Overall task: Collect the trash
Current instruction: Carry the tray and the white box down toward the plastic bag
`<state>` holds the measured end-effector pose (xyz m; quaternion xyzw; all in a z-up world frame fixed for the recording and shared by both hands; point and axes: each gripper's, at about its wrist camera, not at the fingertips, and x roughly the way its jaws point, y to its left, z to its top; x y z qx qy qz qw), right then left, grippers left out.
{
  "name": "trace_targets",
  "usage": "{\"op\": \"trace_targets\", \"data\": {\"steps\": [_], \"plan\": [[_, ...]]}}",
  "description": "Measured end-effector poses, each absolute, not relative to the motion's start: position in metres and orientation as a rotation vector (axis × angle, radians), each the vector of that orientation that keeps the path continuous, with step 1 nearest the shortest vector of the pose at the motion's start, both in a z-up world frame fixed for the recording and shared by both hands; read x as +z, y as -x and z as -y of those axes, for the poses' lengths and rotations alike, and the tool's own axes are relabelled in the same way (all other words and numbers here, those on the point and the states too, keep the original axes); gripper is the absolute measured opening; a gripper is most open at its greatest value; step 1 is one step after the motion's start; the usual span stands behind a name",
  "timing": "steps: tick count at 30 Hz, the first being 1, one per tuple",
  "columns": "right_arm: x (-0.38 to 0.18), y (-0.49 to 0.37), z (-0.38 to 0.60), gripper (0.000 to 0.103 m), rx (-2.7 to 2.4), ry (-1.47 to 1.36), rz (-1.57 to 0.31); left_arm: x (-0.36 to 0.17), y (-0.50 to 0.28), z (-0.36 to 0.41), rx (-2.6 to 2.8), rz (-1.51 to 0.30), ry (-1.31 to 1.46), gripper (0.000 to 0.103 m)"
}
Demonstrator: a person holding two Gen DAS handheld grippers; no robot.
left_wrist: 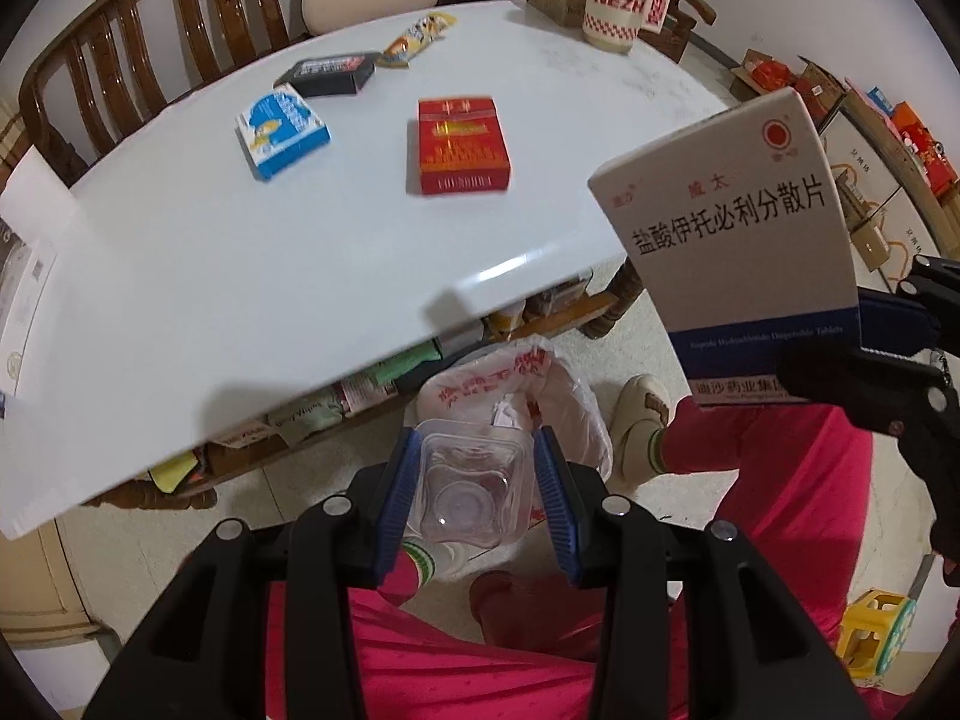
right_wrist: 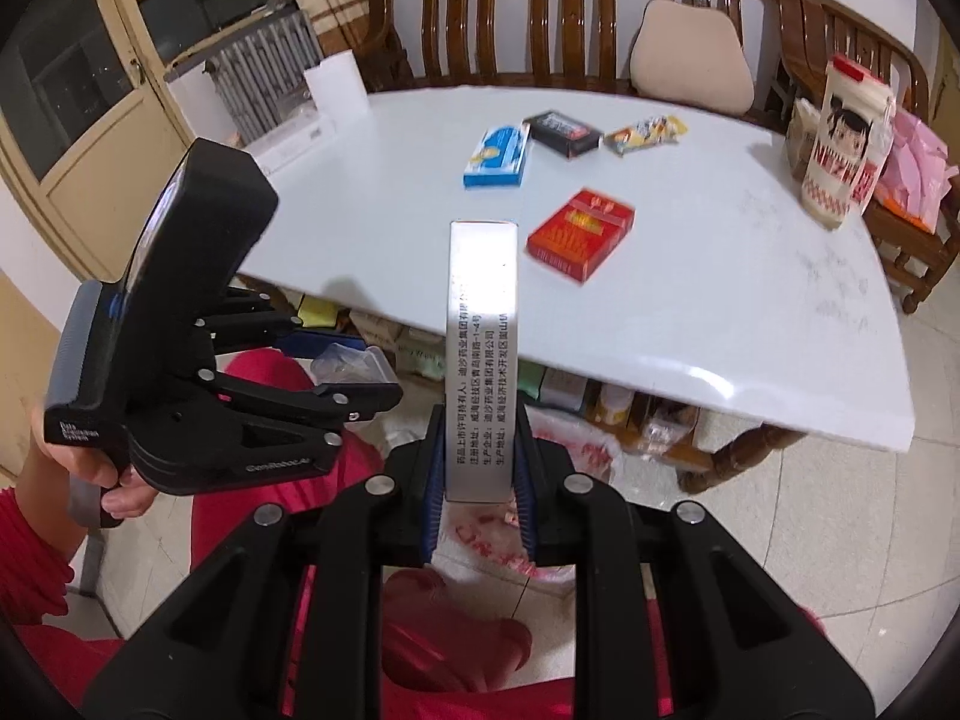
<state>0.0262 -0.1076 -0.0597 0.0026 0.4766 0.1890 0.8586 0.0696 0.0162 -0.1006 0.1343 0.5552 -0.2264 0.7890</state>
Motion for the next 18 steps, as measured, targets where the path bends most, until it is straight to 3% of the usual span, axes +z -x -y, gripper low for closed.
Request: {"op": "trace_targets", "data": {"steps": [18], "plan": [[-0.127,-0.01,0.104,0.02,0.363,-0.012,-1.127,-0.158,-0.055,-0.008,-0.488,-1.254,-0.281,0.039]]}}
